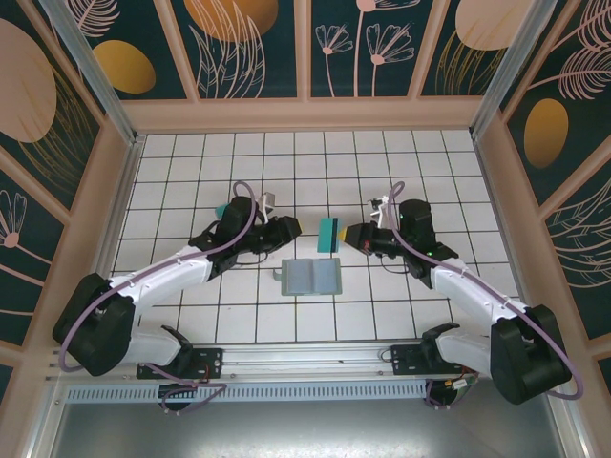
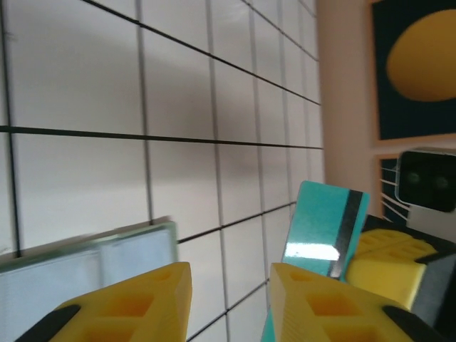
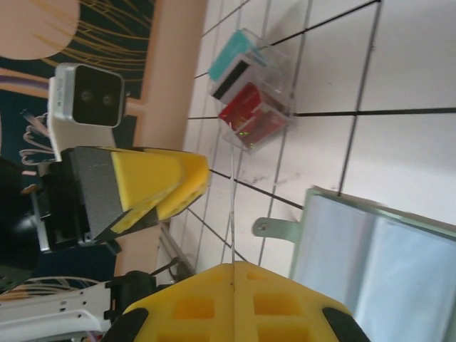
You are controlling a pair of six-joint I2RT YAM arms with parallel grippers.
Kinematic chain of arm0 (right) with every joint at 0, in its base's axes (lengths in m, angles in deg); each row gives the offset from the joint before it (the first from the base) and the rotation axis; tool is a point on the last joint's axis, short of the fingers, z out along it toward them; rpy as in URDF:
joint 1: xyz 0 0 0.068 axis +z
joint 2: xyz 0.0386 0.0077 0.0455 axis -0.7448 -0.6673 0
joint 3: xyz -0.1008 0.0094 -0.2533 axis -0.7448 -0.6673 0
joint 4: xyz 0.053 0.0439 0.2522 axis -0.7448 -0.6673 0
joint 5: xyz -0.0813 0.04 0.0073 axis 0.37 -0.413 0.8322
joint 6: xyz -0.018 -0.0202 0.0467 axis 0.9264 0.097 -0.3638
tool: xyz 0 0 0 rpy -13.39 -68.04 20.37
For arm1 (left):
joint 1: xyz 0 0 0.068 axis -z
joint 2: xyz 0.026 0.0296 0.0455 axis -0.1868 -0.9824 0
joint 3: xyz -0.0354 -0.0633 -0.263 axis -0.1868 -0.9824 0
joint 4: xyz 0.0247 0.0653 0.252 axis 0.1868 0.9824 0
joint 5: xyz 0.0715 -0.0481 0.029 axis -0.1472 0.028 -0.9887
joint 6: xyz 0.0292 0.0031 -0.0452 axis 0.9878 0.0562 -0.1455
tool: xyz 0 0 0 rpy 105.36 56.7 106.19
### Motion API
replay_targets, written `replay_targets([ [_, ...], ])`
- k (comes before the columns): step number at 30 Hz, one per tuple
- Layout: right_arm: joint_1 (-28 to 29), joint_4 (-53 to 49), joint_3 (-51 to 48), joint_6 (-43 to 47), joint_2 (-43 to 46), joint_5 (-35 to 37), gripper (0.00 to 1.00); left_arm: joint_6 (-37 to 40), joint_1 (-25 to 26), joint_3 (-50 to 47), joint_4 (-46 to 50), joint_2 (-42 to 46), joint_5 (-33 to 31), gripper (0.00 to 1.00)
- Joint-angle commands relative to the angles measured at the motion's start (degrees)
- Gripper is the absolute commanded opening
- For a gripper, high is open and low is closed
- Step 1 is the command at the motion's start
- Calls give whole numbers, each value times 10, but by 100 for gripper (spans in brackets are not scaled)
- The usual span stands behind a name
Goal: Take the credit cards out of the card holder
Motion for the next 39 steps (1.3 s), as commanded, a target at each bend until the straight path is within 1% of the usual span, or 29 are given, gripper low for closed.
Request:
replay_targets([
  [1, -3, 104, -1, -47, 1, -54, 0, -37, -5, -13, -90, 8, 61, 31],
  [6, -2, 165, -9, -78, -13, -78, 0, -50, -5, -20, -126, 5, 82, 28],
  [11, 4, 171, -4, -79, -26, -82, 0, -61, -5, -24, -157, 5, 101, 25],
  [22, 18, 192, 2, -85, -42, -86, 0, -61, -5, -21, -174, -1, 123, 22],
  [25, 21, 192, 2, -83, -45, -86, 0, -66, -5, -23, -188, -2, 130, 15],
  [29, 20, 184, 2, -76, -48, -85, 0, -61, -5, -21, -191, 3, 131, 0],
  [30, 21, 179, 2, -73, -48, -82, 0, -59, -5, -21, -189, 5, 129, 0],
  [31, 20, 168, 4, -66, -48, -79, 2, -57, -5, -20, -184, 6, 128, 0],
  [32, 21, 158, 6, -60, -48, -76, 13, -51, -5, -17, -173, 8, 127, 0],
  [33, 20, 152, 6, -54, -48, -75, 19, -44, -5, -14, -161, 9, 124, 0],
  [34, 20, 143, 8, -48, -48, -73, 28, -33, -5, -9, -145, 11, 120, 0],
  [36, 20, 114, 15, -31, -45, -64, 56, -6, -5, 3, -101, 15, 107, 0],
  [37, 20, 96, 19, -19, -42, -56, 64, 16, -5, 14, -64, 18, 97, 0],
  [39, 19, 63, 26, 0, -36, -42, 74, 66, -6, 39, 8, 20, 70, 0],
])
